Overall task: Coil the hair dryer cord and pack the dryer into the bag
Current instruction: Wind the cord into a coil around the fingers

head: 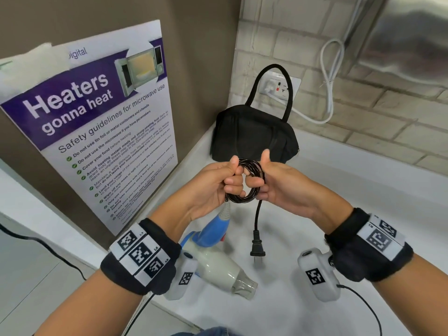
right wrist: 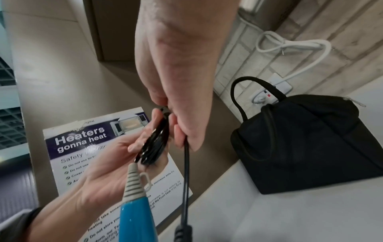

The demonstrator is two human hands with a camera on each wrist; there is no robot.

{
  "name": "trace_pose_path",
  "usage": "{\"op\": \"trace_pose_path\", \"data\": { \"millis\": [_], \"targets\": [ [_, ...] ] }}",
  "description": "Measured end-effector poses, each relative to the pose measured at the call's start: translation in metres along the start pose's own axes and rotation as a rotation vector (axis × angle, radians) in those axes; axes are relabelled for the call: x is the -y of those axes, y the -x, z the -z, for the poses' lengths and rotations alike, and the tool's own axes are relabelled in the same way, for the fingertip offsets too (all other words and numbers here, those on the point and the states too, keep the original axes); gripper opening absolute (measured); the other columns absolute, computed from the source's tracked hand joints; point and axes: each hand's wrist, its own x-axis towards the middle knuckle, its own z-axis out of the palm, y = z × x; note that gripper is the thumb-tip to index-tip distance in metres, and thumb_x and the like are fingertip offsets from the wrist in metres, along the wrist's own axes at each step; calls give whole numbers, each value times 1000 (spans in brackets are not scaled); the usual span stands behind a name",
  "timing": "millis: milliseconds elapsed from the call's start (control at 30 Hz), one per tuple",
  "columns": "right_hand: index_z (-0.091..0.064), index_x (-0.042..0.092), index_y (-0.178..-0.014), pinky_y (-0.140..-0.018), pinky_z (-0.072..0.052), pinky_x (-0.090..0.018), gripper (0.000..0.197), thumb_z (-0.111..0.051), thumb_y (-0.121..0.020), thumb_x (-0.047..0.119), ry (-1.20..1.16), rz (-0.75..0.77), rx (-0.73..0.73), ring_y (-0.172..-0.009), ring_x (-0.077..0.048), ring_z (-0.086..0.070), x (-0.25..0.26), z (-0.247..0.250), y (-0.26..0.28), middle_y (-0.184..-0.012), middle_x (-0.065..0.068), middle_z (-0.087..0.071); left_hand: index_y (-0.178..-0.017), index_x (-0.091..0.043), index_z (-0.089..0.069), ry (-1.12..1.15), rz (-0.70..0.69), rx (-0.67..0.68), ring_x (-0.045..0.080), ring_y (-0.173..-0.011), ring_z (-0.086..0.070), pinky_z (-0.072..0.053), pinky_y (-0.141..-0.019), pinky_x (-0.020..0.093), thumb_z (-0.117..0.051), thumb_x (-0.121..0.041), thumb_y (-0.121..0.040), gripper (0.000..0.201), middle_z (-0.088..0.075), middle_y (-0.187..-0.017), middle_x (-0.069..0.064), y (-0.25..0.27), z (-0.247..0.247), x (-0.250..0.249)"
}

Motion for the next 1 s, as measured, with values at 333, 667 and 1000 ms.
{"op": "trace_pose_path", "data": {
  "millis": [333,667,1000],
  "targets": [
    [-60,32,-59,-98,-39,-51,52,-30,-100,42,65,80,-175,-83,-30,-45,-4,-2,-11,-81,-12,-36,-81,-20,-47,-347,-151,-144,6,-63,-46,-41,-72,23,-30,-28,-101,28,-45,-60,-13,-7,-8,14],
    [-60,10,-92,-67,-35,-17,30,-33,-101,20,884,205,-275,-66,2,-47,-6,12,-4,-76,10,-51,-74,-16,-42,-473,-195,-381,4,-52,-34,-32,-59,20,-27,-21,-103,32,-39,-62,-5,-16,-11,16],
    [-63,10,-90,-68,-36,-20,26,-38,-98,13,1202,-27,-469,-85,-24,-58,-46,58,-8,-98,-9,-58,-71,-16,-37,-264,-90,-266,6,-52,-30,-36,-54,13,-25,-17,-103,34,-34,-58,-6,-11,-14,12]
  ]
}}
